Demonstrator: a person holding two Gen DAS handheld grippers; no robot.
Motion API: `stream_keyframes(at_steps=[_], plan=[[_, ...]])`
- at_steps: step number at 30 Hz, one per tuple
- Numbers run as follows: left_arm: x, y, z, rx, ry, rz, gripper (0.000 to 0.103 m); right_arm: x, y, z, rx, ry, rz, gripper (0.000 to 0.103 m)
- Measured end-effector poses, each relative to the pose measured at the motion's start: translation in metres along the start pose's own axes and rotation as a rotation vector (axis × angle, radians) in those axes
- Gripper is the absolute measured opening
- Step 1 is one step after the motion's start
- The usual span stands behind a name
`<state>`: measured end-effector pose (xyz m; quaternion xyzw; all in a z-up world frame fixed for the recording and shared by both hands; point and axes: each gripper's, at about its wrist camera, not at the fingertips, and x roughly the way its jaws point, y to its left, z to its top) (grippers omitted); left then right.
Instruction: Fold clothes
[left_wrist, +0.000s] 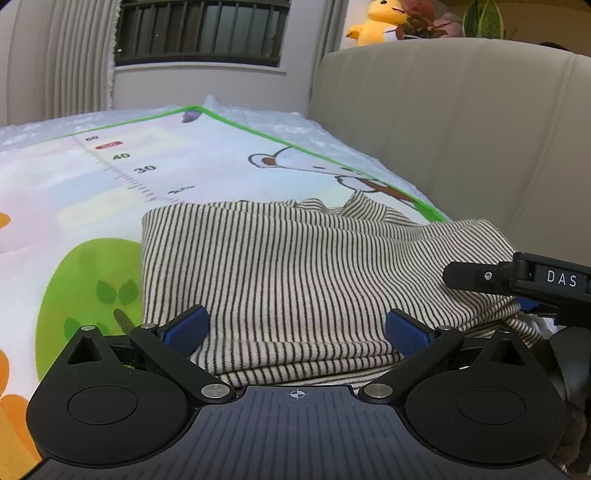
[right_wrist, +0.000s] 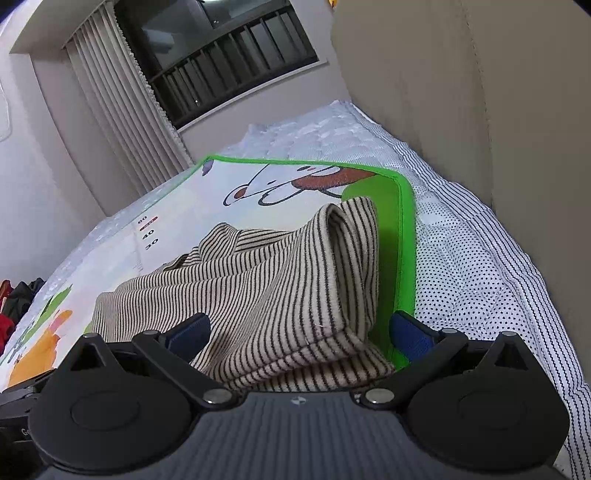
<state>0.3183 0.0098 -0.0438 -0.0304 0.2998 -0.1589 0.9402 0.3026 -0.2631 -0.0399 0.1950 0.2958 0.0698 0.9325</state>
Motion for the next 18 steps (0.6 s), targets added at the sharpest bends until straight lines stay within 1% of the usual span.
stream_keyframes(at_steps=[3,6,11,14,15,18], plan=[[-0.001,0.000,0.000,0.001,-0.002,-0.001,0.103,0.000,0.000,0.000,-0.001,-0.002,0.000,0.103],[-0.002,-0.004,0.000,0.020,0.001,0.011,0.103,0.002,0.004,0.000,-0.025,0.011,-0.019,0.103],[-0.002,-0.003,-0.001,0.023,0.014,0.008,0.103,0.011,0.020,0.003,-0.138,0.081,-0.078,0.103],[-0.002,-0.003,-0.001,0.023,0.016,0.008,0.103,0.006,0.022,0.005,-0.162,0.094,-0.076,0.103],[-0.002,-0.003,-0.001,0.022,0.015,0.008,0.103,0.004,0.023,0.006,-0.174,0.093,-0.076,0.103],[-0.001,-0.003,-0.001,0.021,0.014,0.008,0.103,-0.024,0.034,0.013,-0.274,-0.007,-0.084,0.101]])
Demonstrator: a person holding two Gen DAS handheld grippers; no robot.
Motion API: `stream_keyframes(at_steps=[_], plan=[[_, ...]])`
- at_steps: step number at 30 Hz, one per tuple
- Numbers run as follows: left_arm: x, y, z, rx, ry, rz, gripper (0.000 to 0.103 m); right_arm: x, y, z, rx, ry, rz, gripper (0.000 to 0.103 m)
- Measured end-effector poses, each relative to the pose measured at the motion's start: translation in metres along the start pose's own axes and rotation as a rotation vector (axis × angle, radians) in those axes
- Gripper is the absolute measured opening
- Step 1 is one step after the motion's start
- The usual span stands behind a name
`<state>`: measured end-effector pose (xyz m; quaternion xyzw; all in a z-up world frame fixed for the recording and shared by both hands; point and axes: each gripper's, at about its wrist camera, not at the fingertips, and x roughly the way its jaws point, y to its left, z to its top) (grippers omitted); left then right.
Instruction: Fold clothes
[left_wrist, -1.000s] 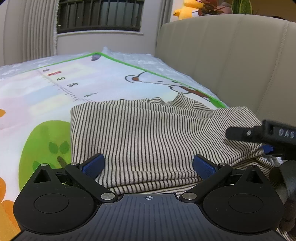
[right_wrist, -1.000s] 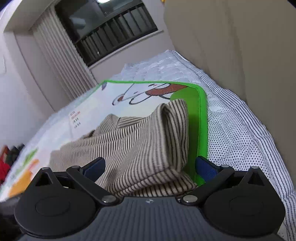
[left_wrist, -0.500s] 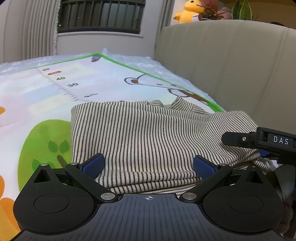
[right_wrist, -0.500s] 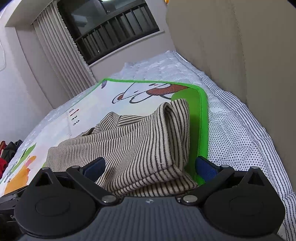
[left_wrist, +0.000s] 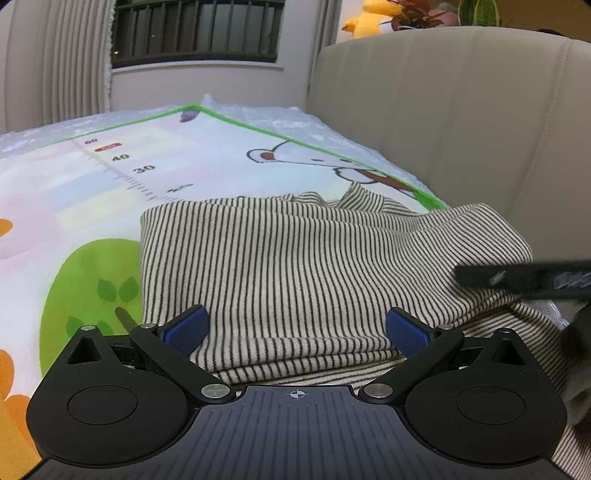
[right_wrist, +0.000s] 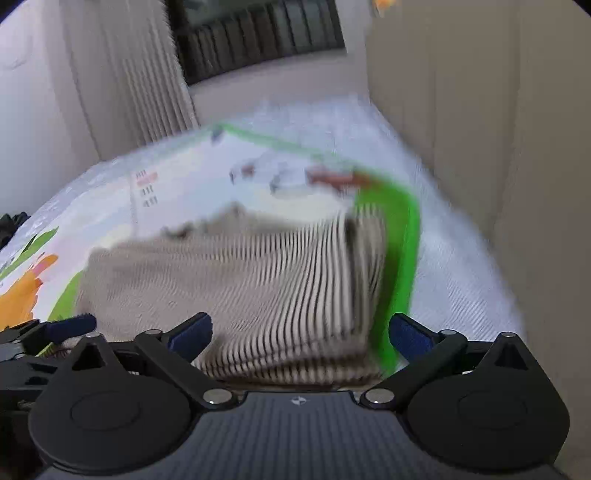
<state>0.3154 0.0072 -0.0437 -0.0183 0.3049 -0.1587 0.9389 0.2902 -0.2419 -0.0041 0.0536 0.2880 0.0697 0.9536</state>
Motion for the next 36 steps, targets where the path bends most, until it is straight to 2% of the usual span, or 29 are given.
stream_keyframes(at_steps=[2,4,5,8,9,10,11,12,16,18,20,22,25,29,33,34,36], plan=[[0.000,0.000,0.000,-0.001,-0.001,0.000,0.103,-0.012,0.004,0.012,-0.041,-0.048,0.009,0.090],[0.000,0.000,0.000,-0.002,-0.001,0.000,0.103,-0.018,0.009,0.028,-0.062,-0.073,0.038,0.057],[0.000,0.000,-0.001,-0.002,-0.002,-0.001,0.103,-0.010,0.012,0.039,-0.048,-0.045,0.070,0.052],[0.000,0.001,-0.001,-0.009,-0.005,-0.007,0.103,0.023,0.024,0.062,-0.051,-0.012,0.092,0.050],[0.000,0.002,-0.001,-0.013,-0.007,-0.010,0.103,0.038,0.027,0.069,-0.058,-0.005,0.088,0.054],[-0.001,0.003,-0.001,-0.017,-0.008,-0.013,0.103,0.052,0.030,0.075,-0.064,0.002,0.086,0.063],[0.000,0.003,-0.001,-0.019,-0.009,-0.015,0.103,0.068,0.032,0.079,-0.060,0.013,0.086,0.068],[0.000,0.004,-0.001,-0.020,-0.010,-0.016,0.103,0.082,0.033,0.080,-0.063,0.028,0.076,0.072],[-0.001,0.005,-0.001,-0.030,-0.015,-0.024,0.103,0.131,0.038,0.064,-0.116,0.138,0.027,0.072],[-0.001,0.006,-0.001,-0.034,-0.016,-0.026,0.103,0.132,0.038,0.058,-0.128,0.132,0.029,0.072],[-0.001,0.006,-0.001,-0.034,-0.017,-0.026,0.103,0.126,0.041,0.056,-0.148,0.125,0.037,0.056],[-0.001,0.006,-0.001,-0.035,-0.017,-0.026,0.103,0.120,0.044,0.054,-0.172,0.122,0.047,0.031],[0.000,0.005,-0.001,-0.035,-0.017,-0.026,0.103,0.111,0.050,0.052,-0.197,0.113,0.047,0.017],[-0.013,0.016,-0.001,-0.092,-0.068,-0.079,0.103,0.089,0.053,0.054,-0.191,0.092,0.067,0.013],[-0.058,0.054,0.000,-0.335,-0.128,-0.166,0.103,0.034,0.051,0.056,-0.154,0.032,0.155,0.012],[-0.069,0.061,0.001,-0.361,-0.142,-0.170,0.103,0.017,0.050,0.053,-0.150,0.015,0.177,0.012],[-0.093,0.068,0.004,-0.343,-0.175,-0.127,0.103,-0.014,0.049,0.042,-0.145,-0.003,0.220,0.012]])
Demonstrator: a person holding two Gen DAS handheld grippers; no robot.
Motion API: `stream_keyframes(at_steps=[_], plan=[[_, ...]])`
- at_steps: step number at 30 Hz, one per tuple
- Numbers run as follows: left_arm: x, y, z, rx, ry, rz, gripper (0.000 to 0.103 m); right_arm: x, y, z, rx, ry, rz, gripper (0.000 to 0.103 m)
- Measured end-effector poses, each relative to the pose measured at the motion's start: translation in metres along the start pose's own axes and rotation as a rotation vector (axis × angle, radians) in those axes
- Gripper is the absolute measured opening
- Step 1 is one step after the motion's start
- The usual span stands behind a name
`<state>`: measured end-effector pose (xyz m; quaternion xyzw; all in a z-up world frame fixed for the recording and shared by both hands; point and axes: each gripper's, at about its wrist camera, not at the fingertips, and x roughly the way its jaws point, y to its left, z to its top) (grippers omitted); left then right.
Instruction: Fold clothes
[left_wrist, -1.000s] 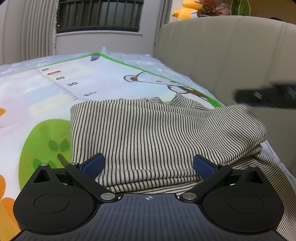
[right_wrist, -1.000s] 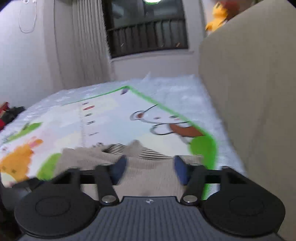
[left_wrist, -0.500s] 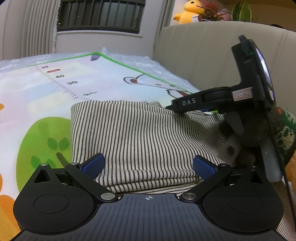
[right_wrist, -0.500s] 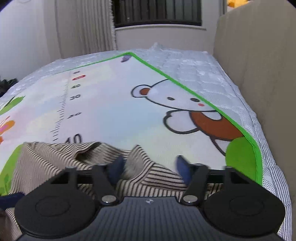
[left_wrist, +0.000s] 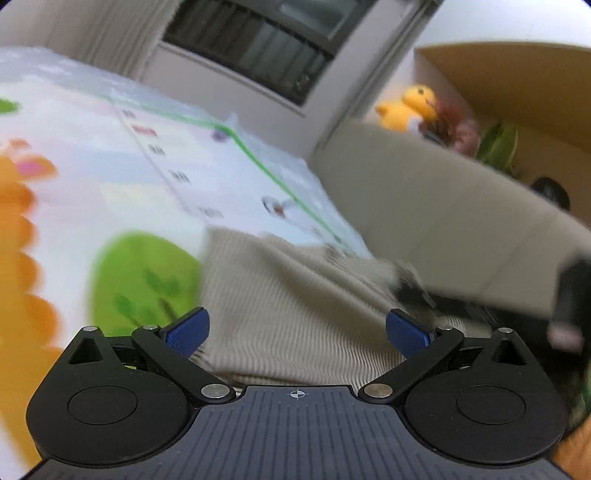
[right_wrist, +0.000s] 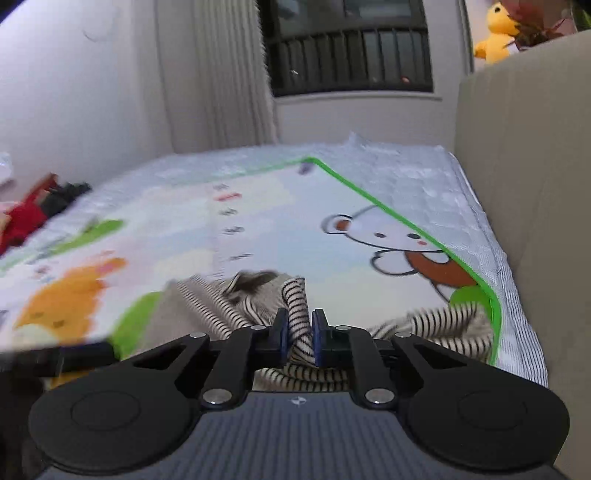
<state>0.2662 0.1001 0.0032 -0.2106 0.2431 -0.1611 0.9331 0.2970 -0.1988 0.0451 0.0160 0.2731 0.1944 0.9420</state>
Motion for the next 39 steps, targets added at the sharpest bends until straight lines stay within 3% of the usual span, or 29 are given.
stream_keyframes(at_steps=[3,7,13,16,20,22,24,26,29,32,36,38,39], plan=[[-0.029,-0.001,0.010,0.043,-0.050,0.039,0.103,-0.034,0.009,-0.025,0.010,0.003,0.035,0.011],[-0.054,-0.011,0.012,0.065,-0.072,0.015,0.103,-0.065,0.023,-0.069,0.026,0.036,0.058,0.011],[-0.074,-0.046,0.012,0.097,-0.106,-0.110,0.103,-0.076,0.043,-0.123,-0.001,0.120,0.032,0.012],[-0.063,-0.062,-0.001,0.137,0.005,-0.203,0.103,-0.087,0.041,-0.124,-0.003,0.101,0.022,0.012],[-0.045,-0.060,-0.033,0.233,0.184,-0.147,0.103,-0.112,0.033,-0.115,0.011,0.055,0.013,0.022],[-0.036,-0.053,-0.047,0.278,0.296,-0.082,0.103,-0.130,0.027,-0.106,0.029,0.009,0.009,0.042],[-0.038,-0.047,-0.053,0.331,0.359,-0.077,0.103,-0.147,0.020,-0.098,0.050,-0.036,0.004,0.060],[-0.043,-0.043,-0.052,0.372,0.387,-0.095,0.103,-0.153,0.007,-0.088,0.100,-0.077,-0.019,0.061],[-0.060,-0.040,-0.025,0.289,0.291,-0.156,0.103,-0.146,-0.015,-0.081,0.194,-0.094,-0.049,0.069],[-0.046,-0.024,-0.003,0.111,0.247,-0.132,0.103,-0.113,-0.031,-0.089,0.259,-0.038,-0.072,0.070],[0.001,0.001,-0.013,-0.033,0.340,-0.002,0.103,-0.071,-0.047,-0.108,0.355,0.057,-0.093,0.075],[0.012,0.011,-0.024,-0.081,0.366,-0.013,0.103,-0.073,-0.048,-0.116,0.382,0.034,-0.056,0.075],[0.014,0.012,-0.027,-0.080,0.354,-0.024,0.103,-0.073,-0.048,-0.117,0.379,0.030,-0.034,0.067]])
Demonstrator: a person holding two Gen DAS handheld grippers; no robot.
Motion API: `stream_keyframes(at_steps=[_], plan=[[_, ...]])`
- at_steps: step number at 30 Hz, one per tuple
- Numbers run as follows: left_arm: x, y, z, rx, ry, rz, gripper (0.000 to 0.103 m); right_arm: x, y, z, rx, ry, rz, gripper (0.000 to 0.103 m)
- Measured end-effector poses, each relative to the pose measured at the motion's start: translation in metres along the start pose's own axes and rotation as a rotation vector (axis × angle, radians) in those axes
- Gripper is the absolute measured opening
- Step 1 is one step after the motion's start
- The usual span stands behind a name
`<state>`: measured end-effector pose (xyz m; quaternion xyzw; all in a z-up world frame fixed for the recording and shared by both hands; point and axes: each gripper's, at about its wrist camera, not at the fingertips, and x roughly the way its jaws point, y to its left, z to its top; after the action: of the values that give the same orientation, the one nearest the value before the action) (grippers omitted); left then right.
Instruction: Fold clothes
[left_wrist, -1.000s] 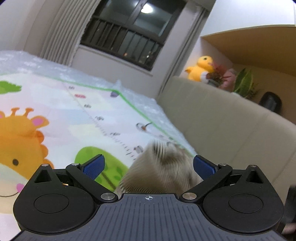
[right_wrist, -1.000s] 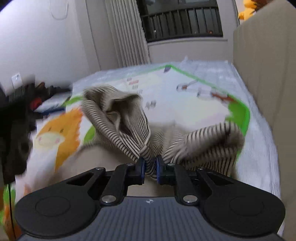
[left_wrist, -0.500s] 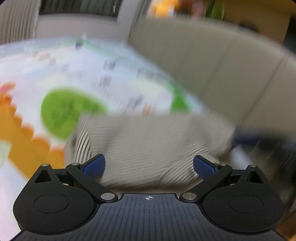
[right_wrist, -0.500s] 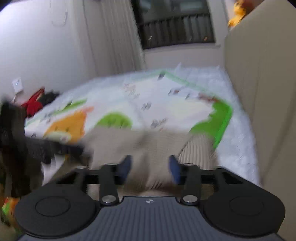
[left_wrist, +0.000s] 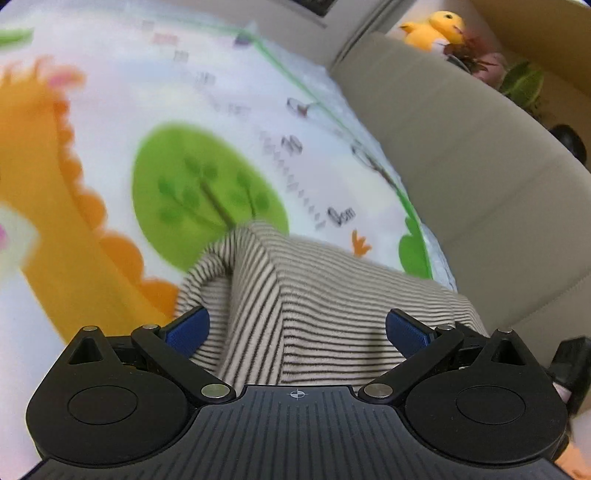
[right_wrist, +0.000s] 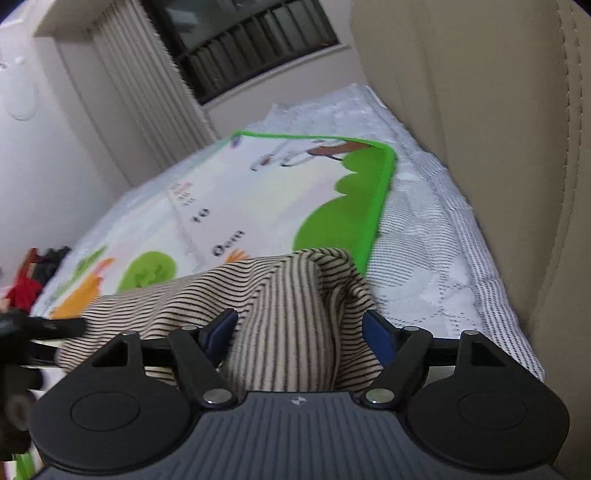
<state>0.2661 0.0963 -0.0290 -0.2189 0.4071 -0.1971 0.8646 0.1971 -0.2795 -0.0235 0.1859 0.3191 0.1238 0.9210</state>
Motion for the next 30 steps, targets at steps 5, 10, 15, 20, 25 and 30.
stream_keyframes(at_steps=[5,10,15,20,25,30], plan=[[0.028,-0.016,0.015,0.046,-0.012,-0.092,0.103,0.018,0.009,0.009,-0.031,-0.016,0.030,0.055],[0.053,-0.022,0.053,0.121,-0.080,-0.028,0.103,0.046,0.015,0.045,-0.030,-0.087,0.015,0.041],[0.029,-0.012,0.063,0.120,-0.167,-0.012,0.102,0.048,0.005,0.065,0.003,-0.115,-0.017,0.042],[0.008,-0.002,0.042,0.111,-0.142,-0.032,0.102,0.044,0.004,0.037,-0.058,-0.063,-0.001,0.049],[0.032,0.005,0.039,-0.005,-0.047,-0.070,0.099,0.043,0.004,0.025,-0.062,-0.066,-0.005,0.048],[0.034,-0.011,0.033,0.117,-0.082,0.010,0.066,0.032,0.016,0.028,-0.129,-0.069,-0.007,0.029]])
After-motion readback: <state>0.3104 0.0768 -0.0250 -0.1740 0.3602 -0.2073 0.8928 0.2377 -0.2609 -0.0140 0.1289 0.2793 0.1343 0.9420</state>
